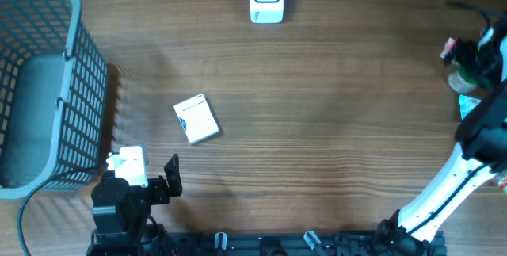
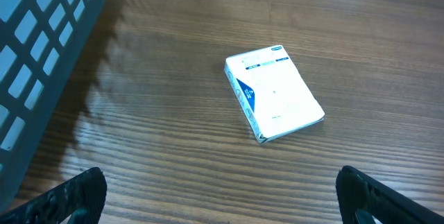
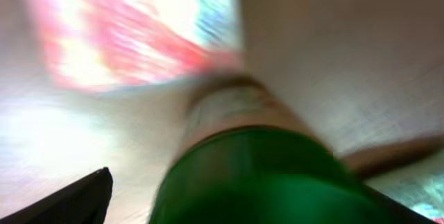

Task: Scan the item barcode
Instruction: 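Carry the jar to the right edge and release it, then move the right gripper to the white plaster box and grasp it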

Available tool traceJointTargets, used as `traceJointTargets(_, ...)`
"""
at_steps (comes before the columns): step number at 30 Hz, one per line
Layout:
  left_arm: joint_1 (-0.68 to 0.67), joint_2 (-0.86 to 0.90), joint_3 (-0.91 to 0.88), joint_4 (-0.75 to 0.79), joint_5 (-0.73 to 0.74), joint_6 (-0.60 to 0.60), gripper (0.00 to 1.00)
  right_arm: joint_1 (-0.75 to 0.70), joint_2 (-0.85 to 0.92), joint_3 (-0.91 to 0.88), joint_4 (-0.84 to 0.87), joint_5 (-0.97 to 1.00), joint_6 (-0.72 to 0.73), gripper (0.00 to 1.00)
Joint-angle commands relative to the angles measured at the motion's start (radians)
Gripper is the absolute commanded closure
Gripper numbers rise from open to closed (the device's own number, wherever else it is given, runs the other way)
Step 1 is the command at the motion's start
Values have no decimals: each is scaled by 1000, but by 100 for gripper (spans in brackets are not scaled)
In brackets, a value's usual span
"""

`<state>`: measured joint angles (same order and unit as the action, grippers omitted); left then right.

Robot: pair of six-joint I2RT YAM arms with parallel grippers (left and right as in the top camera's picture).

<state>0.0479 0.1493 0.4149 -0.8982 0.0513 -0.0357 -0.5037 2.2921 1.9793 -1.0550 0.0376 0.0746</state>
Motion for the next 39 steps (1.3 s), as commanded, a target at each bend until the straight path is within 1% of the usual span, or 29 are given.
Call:
traceJointTargets(1,5,-5,-6,2,11,5,0,110,-144,164,-34,-62,8,0)
traceJointTargets(3,5,-5,-6,2,11,4,0,170,-207,190,-47,-63,17,0)
traceJointTargets(4,5,-5,-5,2,11,4,0,230,-256,189,-61,-83,44,0)
traceJointTargets(8,5,-5,-6,2,11,5,0,431,-294,186,-174,-377,54,0)
traceJointTargets(10,5,-5,-5,2,11,5,0,532,-286,150,-181,-495,15,0)
traceJointTargets(11,5,-5,-5,2,11,5,0,570,-283,129,-174,-529,-2,0)
traceJointTargets(13,5,-5,-6,2,11,5,0,703,-270,42,-143,-582,-29,0)
traceJointTargets(16,5,-5,-5,2,11,5,0,879,-247,-81,-93,-573,-29,0)
traceJointTargets(18,5,-5,-6,2,11,5,0,978,-232,-137,-50,-525,-29,0)
traceJointTargets(19,5,-5,-6,2,11,5,0,1024,-220,-153,-29,-473,-13,0)
traceJointTargets(20,5,-5,-6,2,11,5,0,1102,-202,-176,16,-360,39,0)
traceJointTargets(21,5,-5,-6,2,11,5,0,1143,-192,-187,48,-306,69,0)
traceJointTargets(24,5,-5,-5,2,11,5,0,1255,-139,-198,142,-219,89,0)
traceJointTargets(27,5,-5,-5,2,11,5,0,1323,-86,-198,228,-135,153,0)
traceJointTargets(30,5,-5,-6,2,11,5,0,1358,-40,-198,296,-97,209,1)
traceJointTargets(36,5,-5,-5,2,11,5,0,1396,8,-198,381,-69,294,1)
traceJointTargets(39,5,-5,-6,2,11,5,0,1404,8,-198,407,-60,306,0)
